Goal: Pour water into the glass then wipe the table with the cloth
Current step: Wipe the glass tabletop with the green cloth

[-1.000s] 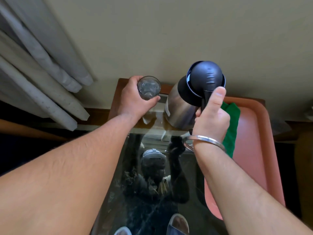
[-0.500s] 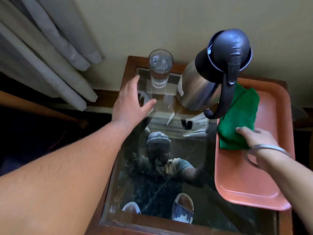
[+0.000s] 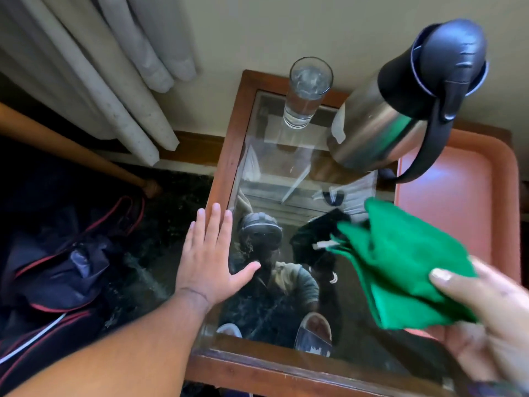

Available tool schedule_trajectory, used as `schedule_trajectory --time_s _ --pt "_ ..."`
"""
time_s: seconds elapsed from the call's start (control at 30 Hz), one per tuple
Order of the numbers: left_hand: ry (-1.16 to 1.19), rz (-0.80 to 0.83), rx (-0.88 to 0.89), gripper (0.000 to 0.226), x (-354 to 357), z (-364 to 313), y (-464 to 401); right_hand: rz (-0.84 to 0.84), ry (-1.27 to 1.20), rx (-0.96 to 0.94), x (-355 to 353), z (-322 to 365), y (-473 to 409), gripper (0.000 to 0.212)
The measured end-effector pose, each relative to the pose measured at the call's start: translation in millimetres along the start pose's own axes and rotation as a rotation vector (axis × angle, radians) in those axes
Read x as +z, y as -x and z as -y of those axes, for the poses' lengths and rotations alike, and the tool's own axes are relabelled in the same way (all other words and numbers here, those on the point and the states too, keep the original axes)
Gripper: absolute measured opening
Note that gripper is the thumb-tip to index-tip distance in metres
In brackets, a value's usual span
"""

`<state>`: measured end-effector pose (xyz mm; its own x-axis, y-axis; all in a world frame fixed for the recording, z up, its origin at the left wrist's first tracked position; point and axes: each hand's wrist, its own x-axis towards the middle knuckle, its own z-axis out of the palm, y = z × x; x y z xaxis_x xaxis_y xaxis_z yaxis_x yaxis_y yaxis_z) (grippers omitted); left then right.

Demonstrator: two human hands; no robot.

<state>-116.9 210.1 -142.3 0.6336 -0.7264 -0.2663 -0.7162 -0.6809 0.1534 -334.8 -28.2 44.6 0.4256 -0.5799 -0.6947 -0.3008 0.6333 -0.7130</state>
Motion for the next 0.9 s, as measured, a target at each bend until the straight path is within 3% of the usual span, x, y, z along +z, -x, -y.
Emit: schedule_trajectory --time_s 0.07,0.13,0.2,0.23,0.33,0.47,0.57,0.63,0.73,0.8,0.9 --pt "0.016 -0.002 -0.011 0.111 0 -1 0 -0.124 0.118 0.081 4 -36 -2 0.027" --pt "0.048 0.000 -0.017 0.111 -1 0 1 -0.247 0.578 0.055 13 -73 -8 0.026" --pt "0.065 0.002 -0.017 0.111 -1 0 -1 -0.298 1.147 -0.217 21 -103 -25 0.063" --pt "0.068 0.001 -0.015 0.111 -1 0 -2 -0.257 1.302 -0.348 27 -112 -36 0.071" --pt "0.068 -0.011 -0.011 0.113 0 0 -1 -0.197 1.587 -0.387 57 -122 -78 0.071" --pt "0.068 -0.036 -0.005 0.114 4 1 -1 -0.198 1.639 -0.501 100 -106 -145 0.068" --pt "0.086 -0.062 -0.021 0.118 6 1 0 -0.051 1.708 -0.684 151 -90 -182 0.068" --pt "0.110 -0.067 -0.029 0.120 5 1 1 0.223 1.828 -0.848 152 -93 -176 0.067" --pt "0.142 -0.079 -0.024 0.122 3 2 2 0.665 1.992 -1.039 75 -99 -144 0.067" --pt "0.138 -0.073 -0.020 0.122 3 1 1 0.573 2.009 -1.070 35 -86 -148 0.066" --pt "0.124 -0.065 -0.031 0.123 3 0 1 0.229 1.927 -0.747 74 -67 -175 0.065"
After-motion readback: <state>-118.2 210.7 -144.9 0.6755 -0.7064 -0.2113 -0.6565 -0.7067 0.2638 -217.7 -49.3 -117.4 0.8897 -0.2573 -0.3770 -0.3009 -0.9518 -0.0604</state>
